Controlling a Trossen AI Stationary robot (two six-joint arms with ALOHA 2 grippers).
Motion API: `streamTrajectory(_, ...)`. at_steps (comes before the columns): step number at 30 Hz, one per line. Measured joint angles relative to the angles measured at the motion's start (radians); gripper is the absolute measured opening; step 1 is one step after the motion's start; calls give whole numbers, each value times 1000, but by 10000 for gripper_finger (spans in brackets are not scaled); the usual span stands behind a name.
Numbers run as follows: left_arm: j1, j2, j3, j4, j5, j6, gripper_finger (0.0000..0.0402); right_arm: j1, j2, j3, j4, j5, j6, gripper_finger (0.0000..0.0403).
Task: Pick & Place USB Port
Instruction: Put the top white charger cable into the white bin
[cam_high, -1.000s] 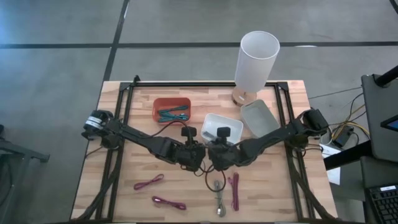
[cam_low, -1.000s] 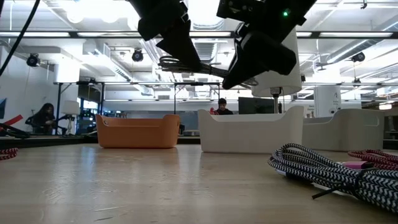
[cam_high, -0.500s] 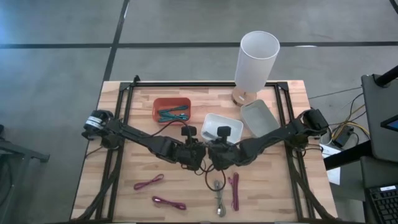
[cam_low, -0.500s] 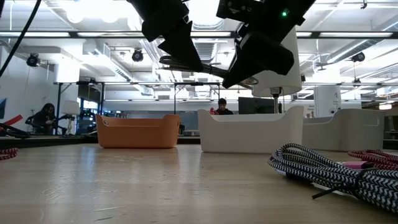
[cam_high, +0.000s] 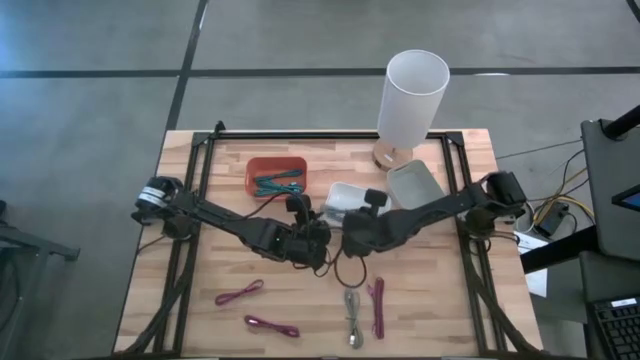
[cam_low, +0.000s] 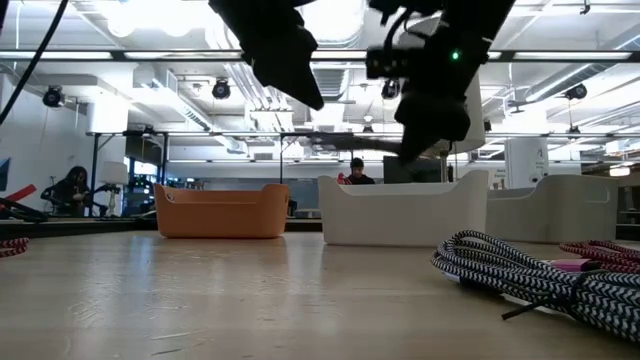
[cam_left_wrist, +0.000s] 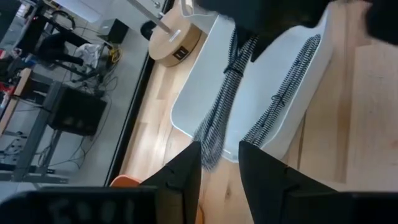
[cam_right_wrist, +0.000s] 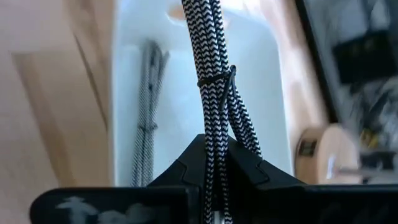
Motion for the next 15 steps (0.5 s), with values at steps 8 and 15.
streamTrajectory(8,1,0,0,-1,13,-5,115,-83,0,-6,-12,-126,43,33)
streamTrajectory(15,2,1,-2,-4,15,-15,115,-150,0,-6,-74,-298,39,33)
